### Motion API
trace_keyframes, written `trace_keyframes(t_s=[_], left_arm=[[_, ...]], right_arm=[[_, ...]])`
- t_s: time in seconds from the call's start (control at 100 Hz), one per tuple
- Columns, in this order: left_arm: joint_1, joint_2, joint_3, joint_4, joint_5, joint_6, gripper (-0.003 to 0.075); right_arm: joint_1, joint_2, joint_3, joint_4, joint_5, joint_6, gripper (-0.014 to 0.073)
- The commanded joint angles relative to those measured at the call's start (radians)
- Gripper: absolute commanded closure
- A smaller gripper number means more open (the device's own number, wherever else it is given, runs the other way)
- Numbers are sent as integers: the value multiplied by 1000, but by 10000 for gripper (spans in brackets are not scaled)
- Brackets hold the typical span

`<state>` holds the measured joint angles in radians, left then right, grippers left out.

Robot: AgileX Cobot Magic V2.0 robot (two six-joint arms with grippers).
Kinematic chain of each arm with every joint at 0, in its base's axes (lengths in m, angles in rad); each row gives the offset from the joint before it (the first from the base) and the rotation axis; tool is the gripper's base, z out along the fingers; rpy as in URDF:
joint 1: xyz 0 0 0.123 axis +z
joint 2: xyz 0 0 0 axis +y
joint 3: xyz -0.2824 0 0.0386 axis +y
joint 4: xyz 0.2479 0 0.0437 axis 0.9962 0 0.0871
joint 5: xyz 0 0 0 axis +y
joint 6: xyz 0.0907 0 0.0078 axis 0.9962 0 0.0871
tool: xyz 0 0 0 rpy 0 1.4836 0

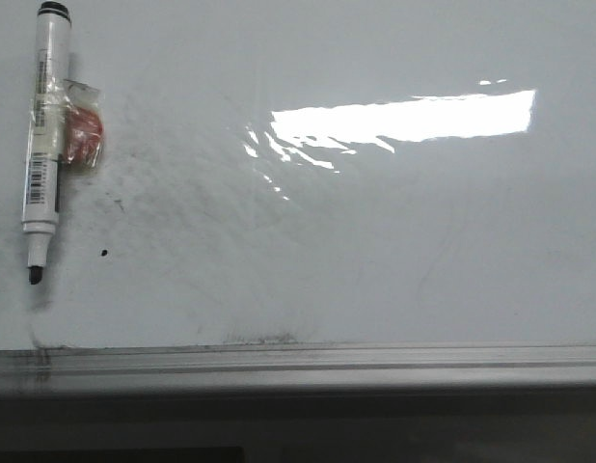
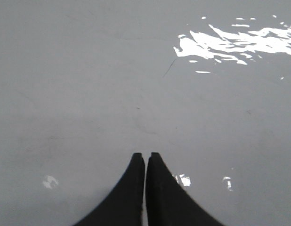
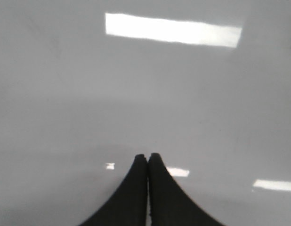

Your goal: Write number 9 on whiteboard

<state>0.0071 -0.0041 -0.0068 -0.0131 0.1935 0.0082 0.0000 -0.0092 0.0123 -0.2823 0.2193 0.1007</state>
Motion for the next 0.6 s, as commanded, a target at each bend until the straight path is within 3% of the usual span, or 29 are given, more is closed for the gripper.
trace_keyframes(t_s=[0.0, 0.38, 0.59], left_arm=[[0, -28, 40, -1, -84, -1, 741], [0, -28, 18, -65, -157, -1, 741], [0, 64, -112, -54, -14, -1, 741]], right_arm=[[-4, -22, 11, -28, -126, -5, 657], [-4, -22, 0, 152, -204, -5, 657], [-3, 11, -107, 207, -86, -5, 657]])
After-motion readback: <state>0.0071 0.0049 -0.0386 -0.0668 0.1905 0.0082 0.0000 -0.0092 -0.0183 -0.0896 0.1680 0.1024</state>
